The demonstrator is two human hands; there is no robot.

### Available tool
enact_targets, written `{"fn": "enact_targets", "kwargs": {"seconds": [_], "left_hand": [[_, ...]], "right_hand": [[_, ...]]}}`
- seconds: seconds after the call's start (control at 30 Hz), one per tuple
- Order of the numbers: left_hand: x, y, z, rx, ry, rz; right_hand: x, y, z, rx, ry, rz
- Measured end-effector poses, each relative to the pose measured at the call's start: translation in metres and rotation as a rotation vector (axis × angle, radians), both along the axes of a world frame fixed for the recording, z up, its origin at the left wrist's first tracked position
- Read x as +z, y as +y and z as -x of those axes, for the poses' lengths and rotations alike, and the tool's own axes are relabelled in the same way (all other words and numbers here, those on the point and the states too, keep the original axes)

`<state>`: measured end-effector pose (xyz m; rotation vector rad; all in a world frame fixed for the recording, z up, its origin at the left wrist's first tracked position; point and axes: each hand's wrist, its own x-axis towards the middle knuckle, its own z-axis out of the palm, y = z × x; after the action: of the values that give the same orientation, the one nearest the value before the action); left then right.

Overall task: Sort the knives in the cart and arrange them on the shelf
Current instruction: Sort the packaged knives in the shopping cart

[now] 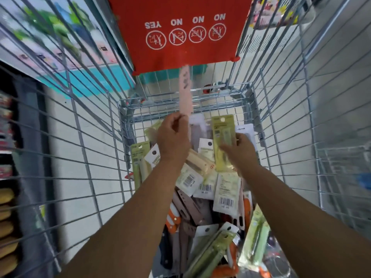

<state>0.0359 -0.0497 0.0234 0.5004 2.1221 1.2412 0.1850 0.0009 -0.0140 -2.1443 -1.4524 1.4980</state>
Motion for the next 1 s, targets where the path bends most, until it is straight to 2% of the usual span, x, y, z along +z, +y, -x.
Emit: {"fn": "enact_targets", "kwargs": {"seconds": [0.07, 0.2, 0.33, 0.37, 0.43, 0.53, 0.6, 0.73, 0.83, 0.9, 1.0], "left_hand": [[0.006, -0.018, 0.004, 0.075, -0.019, 0.027], [0.007, -0.07, 0.007, 0.031, 0.051, 0.438], [0.004, -0.108, -0.003, 0.1, -0.051, 0.619], [0.003, -0.112, -0.004, 0.094, -0.037, 0.67], [0.002, -0.113, -0.005, 0.02, 0.122, 0.757], [-0.001, -0.095, -0.007, -0.283, 0.434, 0.643], [-0.003, -0.072, -0.007, -0.546, 0.527, 0.591], [-0.023, -0.04, 0.004, -1.016, 0.66, 0.658], [-0.035, -0.033, 0.016, -1.103, 0.748, 0.657], [-0.036, -0.029, 0.02, -1.097, 0.732, 0.658], [-0.036, -0.022, 0.026, -1.034, 0.651, 0.687]], "right_hand": [[0.006, 0.0, -0.001, -0.052, 0.046, -0.031], [0.017, 0.001, 0.002, -0.138, 0.073, -0.132], [0.028, 0.005, 0.005, -0.217, 0.12, -0.203], [0.029, 0.006, 0.006, -0.205, 0.118, -0.196], [0.029, 0.009, 0.008, -0.173, 0.114, -0.157], [0.029, 0.013, 0.007, -0.121, 0.122, -0.103], [0.028, 0.016, 0.005, -0.058, 0.15, -0.068], [0.022, 0.019, -0.005, -0.01, 0.109, -0.031], [0.02, 0.028, -0.008, -0.219, 0.142, -0.066], [0.022, 0.038, -0.006, -0.38, 0.261, -0.001], [0.028, 0.051, 0.01, -0.455, 0.323, 0.142]]}}
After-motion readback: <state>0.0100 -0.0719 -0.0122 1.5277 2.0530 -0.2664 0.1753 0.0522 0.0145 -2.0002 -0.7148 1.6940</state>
